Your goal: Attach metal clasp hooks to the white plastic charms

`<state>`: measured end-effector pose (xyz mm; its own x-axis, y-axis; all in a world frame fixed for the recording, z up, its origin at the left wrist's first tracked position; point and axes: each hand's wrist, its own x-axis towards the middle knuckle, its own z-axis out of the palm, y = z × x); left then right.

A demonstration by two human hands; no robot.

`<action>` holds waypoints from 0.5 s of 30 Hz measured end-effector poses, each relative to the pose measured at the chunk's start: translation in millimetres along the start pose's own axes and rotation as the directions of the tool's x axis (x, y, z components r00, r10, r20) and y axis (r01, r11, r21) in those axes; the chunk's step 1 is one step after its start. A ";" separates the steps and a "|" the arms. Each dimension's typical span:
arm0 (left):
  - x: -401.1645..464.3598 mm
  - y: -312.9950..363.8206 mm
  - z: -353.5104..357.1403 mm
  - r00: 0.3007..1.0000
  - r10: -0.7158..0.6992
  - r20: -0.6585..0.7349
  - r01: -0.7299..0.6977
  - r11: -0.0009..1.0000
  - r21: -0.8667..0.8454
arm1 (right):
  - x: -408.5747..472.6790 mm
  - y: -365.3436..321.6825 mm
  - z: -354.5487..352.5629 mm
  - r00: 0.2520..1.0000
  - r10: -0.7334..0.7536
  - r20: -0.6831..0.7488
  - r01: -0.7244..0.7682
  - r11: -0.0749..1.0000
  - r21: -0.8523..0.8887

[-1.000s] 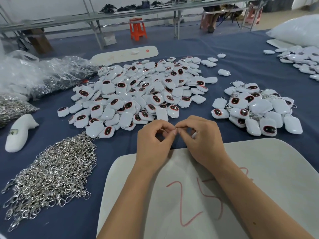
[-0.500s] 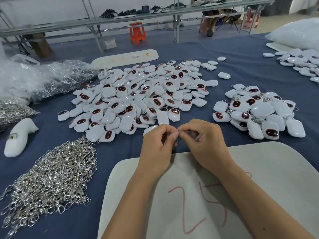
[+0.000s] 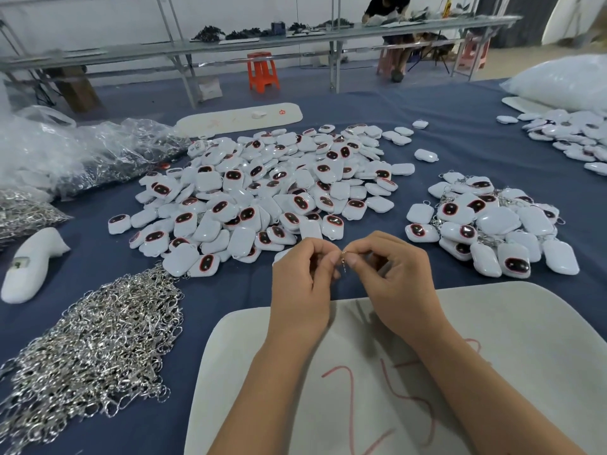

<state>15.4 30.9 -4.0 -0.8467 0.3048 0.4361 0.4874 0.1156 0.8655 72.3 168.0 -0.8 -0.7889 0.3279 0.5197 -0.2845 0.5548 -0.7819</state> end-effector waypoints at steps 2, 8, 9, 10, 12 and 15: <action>0.7 0.6 2.2 0.999 0.037 -0.021 -0.036 0.999 0.037 | 0.2 -0.3 1.7 0.998 0.058 -0.007 -0.058 0.997 0.059; -0.2 4.4 2.8 1.000 -0.006 0.004 0.006 0.999 -0.043 | -0.2 -2.4 5.2 0.981 0.192 0.011 -0.191 0.965 0.180; -0.1 4.8 2.5 1.000 -0.022 0.017 0.023 0.998 -0.060 | 0.1 -2.9 4.6 0.978 0.207 0.022 -0.207 0.957 0.202; 0.5 5.3 2.3 0.999 -0.040 0.028 0.042 0.996 -0.074 | 0.7 -3.7 3.8 0.976 0.216 0.037 -0.219 0.949 0.227; 0.8 5.8 1.7 0.997 -0.065 0.045 0.070 0.992 -0.103 | 1.4 -4.4 2.1 0.970 0.231 0.076 -0.243 0.930 0.277; 0.4 4.9 0.8 0.995 -0.077 0.067 0.087 0.984 -0.158 | 2.2 -1.6 -0.2 0.958 0.265 0.110 -0.287 0.898 0.335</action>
<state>17.6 32.3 0.2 -0.8655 0.3580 0.3505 0.3722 -0.0088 0.9281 71.2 167.9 1.6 -0.8912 0.3767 0.2526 -0.2112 0.1481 -0.9661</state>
